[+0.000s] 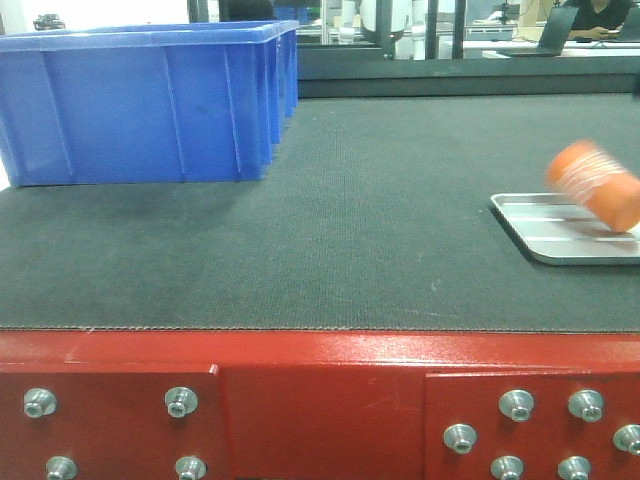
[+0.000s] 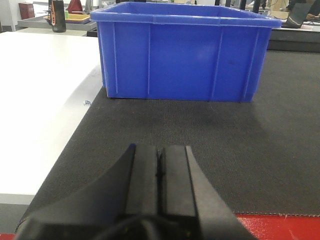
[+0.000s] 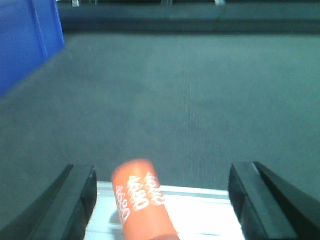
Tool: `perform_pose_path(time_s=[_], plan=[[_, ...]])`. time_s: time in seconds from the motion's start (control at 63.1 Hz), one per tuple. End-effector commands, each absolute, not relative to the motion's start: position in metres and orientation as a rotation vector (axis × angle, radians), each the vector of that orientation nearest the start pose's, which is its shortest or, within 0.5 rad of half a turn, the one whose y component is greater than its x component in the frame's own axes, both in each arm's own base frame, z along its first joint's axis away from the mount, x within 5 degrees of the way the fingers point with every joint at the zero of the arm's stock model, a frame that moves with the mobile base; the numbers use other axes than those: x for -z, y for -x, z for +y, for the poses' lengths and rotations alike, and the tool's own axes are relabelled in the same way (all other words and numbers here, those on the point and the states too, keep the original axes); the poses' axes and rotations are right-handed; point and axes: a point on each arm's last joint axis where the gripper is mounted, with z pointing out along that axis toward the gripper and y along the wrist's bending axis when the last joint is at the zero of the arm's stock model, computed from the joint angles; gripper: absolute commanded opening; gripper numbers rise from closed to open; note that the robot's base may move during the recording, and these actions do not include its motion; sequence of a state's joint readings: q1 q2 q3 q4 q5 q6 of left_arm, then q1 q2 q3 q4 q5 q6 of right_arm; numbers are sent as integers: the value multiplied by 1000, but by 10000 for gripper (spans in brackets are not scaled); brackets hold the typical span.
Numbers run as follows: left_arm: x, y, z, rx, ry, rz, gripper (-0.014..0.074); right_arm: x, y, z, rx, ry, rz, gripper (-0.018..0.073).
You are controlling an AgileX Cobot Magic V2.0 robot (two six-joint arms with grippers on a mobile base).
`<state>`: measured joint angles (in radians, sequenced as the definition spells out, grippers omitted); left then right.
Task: Grab orange capacitor from left shelf to right conveyor
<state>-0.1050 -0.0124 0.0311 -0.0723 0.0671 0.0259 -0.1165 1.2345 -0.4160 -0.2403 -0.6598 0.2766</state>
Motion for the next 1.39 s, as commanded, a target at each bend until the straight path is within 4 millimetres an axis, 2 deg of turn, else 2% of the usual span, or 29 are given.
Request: perform_pose_path(time_s=[0.0,0.063,0.143,0.238,0.285,0.428,0.555,0.713,1.379], plan=[[-207,-55,-6,123,-38,1469,-127,-286,-211,-12,-130,-75,1504,632],[-207,-55,-6,123,-38,1469,-127,-302,-191,-11,-145,-105,1472,622],[-207,-55,-6,123,-38,1469,-127,-316,-167,-9,-154,-144,1453,549],[-207,-55,-6,123,-38,1469,-127,-328,-136,-6,-141,-151,1422,398],[-207,-55,-6,123,-38,1469,-127,-333,-119,-5,-135,-152,1408,292],[-207,-55,-6,123,-38,1469,-127,-334,-79,-3,-130,-164,1415,41],[-207,-55,-6,123,-38,1469,-127,-326,-52,-5,-125,-188,1467,55],[-207,-55,-6,123,-38,1469,-127,-318,-38,-8,-115,-215,1507,55],[-207,-55,-6,123,-38,1469,-127,-321,-39,-6,-111,-175,1456,55]])
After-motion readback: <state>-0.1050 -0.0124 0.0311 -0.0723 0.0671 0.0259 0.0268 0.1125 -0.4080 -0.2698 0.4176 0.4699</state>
